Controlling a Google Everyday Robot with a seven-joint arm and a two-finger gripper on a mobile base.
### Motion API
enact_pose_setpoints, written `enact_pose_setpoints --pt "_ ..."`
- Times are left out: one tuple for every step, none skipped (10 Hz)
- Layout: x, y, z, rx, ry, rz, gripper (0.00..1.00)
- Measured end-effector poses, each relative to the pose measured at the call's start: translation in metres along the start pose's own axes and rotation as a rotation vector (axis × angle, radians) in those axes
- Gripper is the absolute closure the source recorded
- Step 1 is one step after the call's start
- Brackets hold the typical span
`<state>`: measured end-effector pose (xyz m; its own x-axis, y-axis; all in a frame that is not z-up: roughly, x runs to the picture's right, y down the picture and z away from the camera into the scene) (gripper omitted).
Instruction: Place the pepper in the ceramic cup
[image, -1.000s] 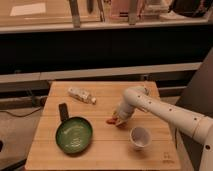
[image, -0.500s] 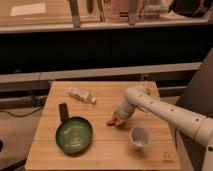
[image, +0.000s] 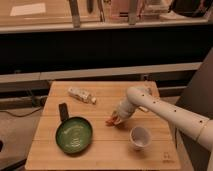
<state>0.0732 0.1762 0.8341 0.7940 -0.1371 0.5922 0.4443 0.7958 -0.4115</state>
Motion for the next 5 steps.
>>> enact_pose_setpoints --pt "-0.002 0.0 -0.003 0.006 -0.01 -0.003 1.0" --pt "-0.006 -0.001 -0.008 0.015 -0.025 -0.007 1.0" --pt "-0.009 -0.001 -0.012 0.02 -0.038 -0.01 1.0" --pt "-0.012 -0.001 -0.015 0.026 -0.051 -0.013 1.0" --pt "-0.016 0.0 -0.02 0.032 -0.064 -0.016 1.0"
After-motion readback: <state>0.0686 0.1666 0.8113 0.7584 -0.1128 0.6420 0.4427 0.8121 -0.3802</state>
